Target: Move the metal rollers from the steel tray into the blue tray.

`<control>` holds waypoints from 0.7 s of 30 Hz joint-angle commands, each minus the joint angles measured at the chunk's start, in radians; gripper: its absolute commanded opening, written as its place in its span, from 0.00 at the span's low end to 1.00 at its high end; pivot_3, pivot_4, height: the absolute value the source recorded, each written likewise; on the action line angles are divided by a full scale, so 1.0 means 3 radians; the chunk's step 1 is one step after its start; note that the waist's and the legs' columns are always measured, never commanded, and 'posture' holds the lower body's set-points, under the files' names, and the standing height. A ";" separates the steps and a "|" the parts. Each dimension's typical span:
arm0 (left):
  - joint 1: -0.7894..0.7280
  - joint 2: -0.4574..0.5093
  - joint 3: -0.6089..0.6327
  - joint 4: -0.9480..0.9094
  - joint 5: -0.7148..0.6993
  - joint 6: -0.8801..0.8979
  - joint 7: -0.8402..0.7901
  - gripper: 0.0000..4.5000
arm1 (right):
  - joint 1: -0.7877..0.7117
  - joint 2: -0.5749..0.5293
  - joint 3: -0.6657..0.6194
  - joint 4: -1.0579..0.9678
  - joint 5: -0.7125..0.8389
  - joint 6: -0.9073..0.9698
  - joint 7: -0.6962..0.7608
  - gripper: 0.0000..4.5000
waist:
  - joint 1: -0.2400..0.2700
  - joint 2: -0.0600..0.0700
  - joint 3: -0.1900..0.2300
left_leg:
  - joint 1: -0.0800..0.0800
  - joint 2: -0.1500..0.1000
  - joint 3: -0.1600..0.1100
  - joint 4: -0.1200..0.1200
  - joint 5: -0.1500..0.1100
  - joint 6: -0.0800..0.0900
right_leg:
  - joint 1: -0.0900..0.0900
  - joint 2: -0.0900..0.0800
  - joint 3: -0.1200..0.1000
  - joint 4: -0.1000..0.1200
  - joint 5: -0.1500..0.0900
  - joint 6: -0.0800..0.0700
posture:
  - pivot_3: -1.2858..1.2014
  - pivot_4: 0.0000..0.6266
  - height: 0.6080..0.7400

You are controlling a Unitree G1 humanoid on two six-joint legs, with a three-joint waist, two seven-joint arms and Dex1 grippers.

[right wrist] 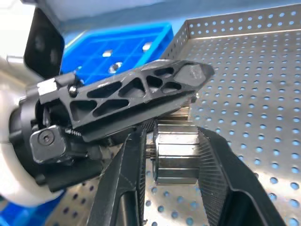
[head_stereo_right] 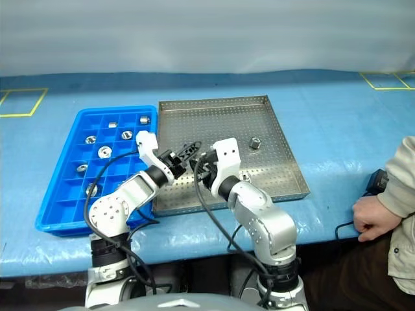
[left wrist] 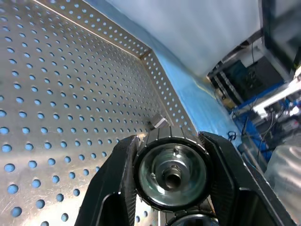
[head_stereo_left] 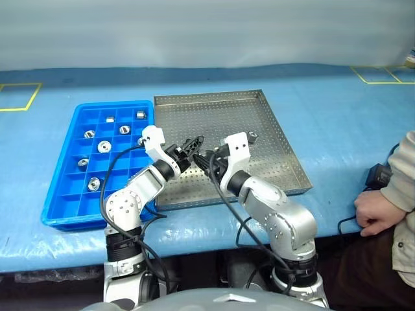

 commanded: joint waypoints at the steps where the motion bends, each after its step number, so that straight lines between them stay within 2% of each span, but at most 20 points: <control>1: -0.0013 -0.0076 0.0461 -0.0217 -0.0300 -0.0366 0.0329 0.38 | -0.0020 0.0332 -0.0582 0.0028 0.0124 0.0102 -0.0412 0.26 | 0.0000 0.0000 0.0000 | 0.0000 0.0000 0.0000 0.0000 0.0000 0.0000 | 0.0000 0.0000 0.0000 0.0000 0.0001 -0.0001 | 0.53 0.24 1.00; 6: 0.0102 -0.0070 0.0457 -0.0343 -0.0488 -0.0666 0.0560 0.38 | -0.0122 0.0351 -0.0743 0.0133 0.0333 0.0154 -0.0758 0.26 | 0.0000 -0.0001 -0.0001 | -0.0001 -0.0001 0.0001 -0.0003 0.0000 0.0000 | -0.0002 0.0002 0.0001 0.0000 0.0005 -0.0012 | 0.53 0.24 1.00; 9: 0.0182 0.0043 0.0338 -0.0495 -0.0310 -0.0766 0.0646 0.38 | -0.0131 0.0004 -0.0397 0.0142 0.0054 0.0045 -0.0799 0.26 | 0.0010 -0.0001 0.0000 | -0.0004 -0.0002 0.0000 -0.0007 0.0000 -0.0001 | -0.0005 0.0004 0.0000 0.0000 0.0004 -0.0014 | 0.54 0.24 1.00; 15: 0.0534 0.0791 -0.0223 -0.1042 0.0780 -0.0919 0.0689 0.38 | -0.0138 -0.0323 0.0068 0.0064 -0.0080 -0.0227 -0.0493 0.26 | 0.0003 -0.0001 0.0000 | -0.0002 -0.0005 0.0001 -0.0007 0.0000 -0.0001 | -0.0004 0.0005 0.0001 -0.0001 0.0003 -0.0014 | 0.55 0.24 1.00; 21: 0.1040 0.1198 -0.0320 -0.1384 0.1656 -0.1180 0.0841 0.38 | -0.0318 -0.0481 0.0450 0.0271 -0.0251 -0.0484 -0.0254 0.26 | 0.0030 -0.0001 0.0001 | 0.0003 0.0003 0.0003 -0.0009 0.0002 -0.0005 | -0.0003 0.0005 0.0001 0.0001 0.0001 -0.0014 | 0.59 0.24 1.00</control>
